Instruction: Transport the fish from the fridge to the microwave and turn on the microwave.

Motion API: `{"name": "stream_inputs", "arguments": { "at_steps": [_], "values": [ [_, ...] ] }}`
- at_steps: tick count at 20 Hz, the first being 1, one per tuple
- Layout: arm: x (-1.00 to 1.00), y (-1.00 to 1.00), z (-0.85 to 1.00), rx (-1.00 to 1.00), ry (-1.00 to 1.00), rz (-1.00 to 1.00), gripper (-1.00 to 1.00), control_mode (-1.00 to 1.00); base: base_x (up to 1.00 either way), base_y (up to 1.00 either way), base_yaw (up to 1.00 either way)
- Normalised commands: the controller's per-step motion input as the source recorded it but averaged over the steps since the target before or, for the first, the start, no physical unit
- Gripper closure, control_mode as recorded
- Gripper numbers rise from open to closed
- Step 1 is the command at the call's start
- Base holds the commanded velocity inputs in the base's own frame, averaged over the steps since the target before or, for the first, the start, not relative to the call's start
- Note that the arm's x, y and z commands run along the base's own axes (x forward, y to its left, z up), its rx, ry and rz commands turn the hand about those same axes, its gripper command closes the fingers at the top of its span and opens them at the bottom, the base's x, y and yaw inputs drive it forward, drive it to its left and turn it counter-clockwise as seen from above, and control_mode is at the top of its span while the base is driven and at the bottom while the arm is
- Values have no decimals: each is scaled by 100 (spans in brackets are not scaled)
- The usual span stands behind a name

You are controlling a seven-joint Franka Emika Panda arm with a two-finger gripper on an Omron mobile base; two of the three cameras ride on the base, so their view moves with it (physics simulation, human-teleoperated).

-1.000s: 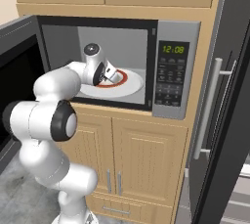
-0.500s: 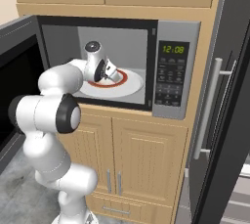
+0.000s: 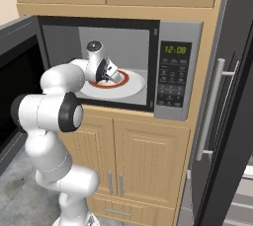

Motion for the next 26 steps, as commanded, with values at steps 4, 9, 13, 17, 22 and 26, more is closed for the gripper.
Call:
{"name": "stream_inputs", "arguments": {
  "at_steps": [4, 9, 13, 17, 22, 26],
  "values": [
    [0, 0, 0, 0, 0, 0, -100, -100, 0, 0, 0],
    [-5, 0, 0, 2, -9, 0, -100, -100, 0, 0, 0],
    [-36, 0, 0, 0, -17, 0, -100, -100, 0, 0, 0],
    [-56, 0, 0, 0, -13, 0, -100, -100, 0, 0, 0],
    [-66, -15, 51, 6, -2, -1, -100, -100, 0, 0, 0],
    [-64, -22, 86, 6, 4, 0, -100, -100, 0, 0, 0]
  ]
}}
